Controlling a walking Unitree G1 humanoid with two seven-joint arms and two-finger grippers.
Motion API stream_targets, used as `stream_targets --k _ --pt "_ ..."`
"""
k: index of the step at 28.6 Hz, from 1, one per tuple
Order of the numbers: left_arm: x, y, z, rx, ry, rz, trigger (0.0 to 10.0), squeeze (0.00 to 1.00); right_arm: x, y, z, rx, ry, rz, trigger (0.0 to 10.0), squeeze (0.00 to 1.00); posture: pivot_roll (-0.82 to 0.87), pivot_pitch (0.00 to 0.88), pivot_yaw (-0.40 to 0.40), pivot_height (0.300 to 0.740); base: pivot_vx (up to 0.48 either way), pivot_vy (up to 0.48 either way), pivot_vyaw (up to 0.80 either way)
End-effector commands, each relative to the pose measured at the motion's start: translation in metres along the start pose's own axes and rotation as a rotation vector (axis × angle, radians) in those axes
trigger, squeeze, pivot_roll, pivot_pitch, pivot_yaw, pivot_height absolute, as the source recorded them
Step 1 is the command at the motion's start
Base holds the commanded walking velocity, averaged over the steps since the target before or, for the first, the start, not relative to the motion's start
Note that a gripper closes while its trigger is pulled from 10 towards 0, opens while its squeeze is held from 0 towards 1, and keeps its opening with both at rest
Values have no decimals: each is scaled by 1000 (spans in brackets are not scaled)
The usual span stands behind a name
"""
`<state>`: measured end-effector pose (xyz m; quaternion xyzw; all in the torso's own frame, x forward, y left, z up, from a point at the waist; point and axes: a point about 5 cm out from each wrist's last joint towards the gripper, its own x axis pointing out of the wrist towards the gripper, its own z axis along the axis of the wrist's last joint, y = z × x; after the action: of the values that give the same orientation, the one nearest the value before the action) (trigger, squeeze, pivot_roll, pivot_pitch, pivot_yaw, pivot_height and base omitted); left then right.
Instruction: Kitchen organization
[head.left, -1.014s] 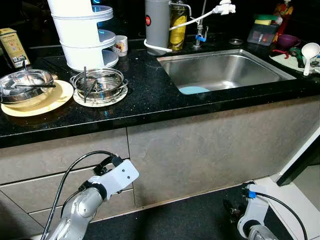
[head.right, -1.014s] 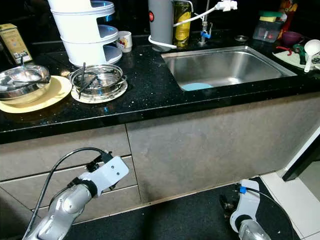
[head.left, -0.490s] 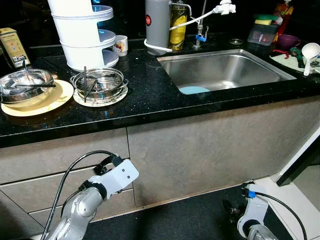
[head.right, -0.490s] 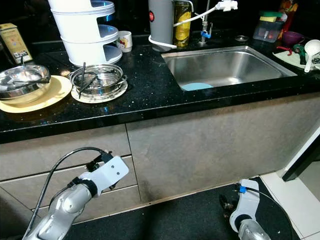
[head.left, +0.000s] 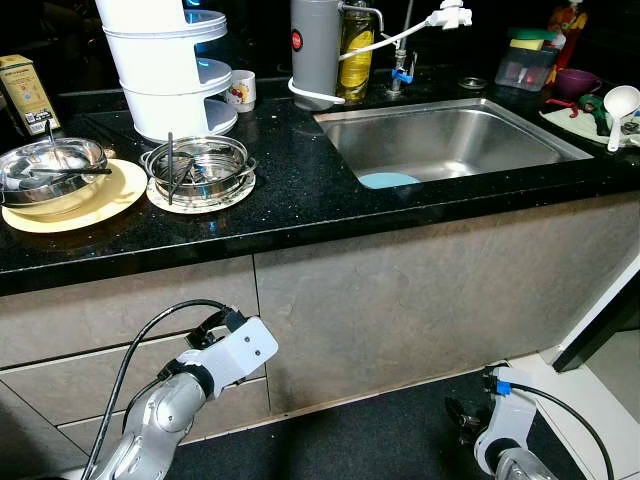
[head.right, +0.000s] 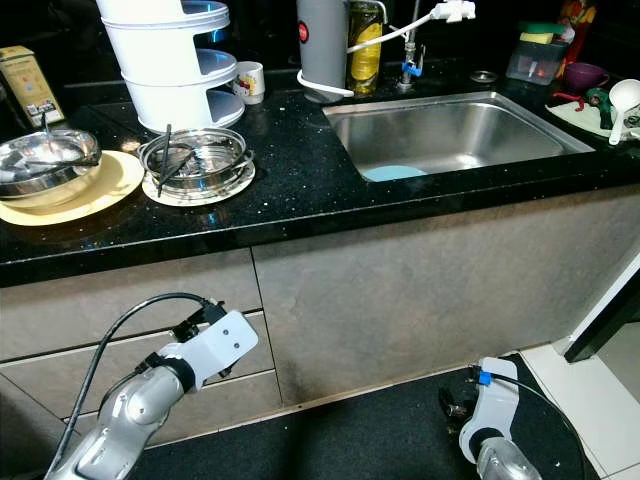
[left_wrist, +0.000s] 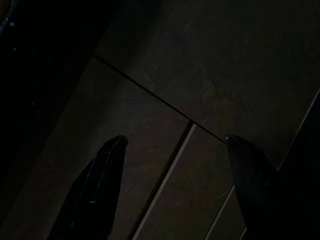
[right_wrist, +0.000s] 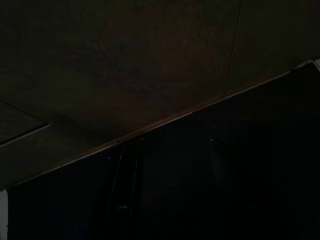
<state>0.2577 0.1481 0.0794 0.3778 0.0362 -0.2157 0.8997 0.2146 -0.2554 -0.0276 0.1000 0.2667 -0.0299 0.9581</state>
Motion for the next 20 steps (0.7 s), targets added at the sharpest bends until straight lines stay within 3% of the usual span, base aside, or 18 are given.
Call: stream_targets --k 1,20 --pt "0 1 -2 1 4 -5 10000 0 1 0 0 -9 9 3 10000 0 11 0 -36 740 0 0 0" --pt "0 2 -1 1 3 -5 10000 0 1 0 1 -9 7 4 10000 0 10 0 -32 740 0 0 0"
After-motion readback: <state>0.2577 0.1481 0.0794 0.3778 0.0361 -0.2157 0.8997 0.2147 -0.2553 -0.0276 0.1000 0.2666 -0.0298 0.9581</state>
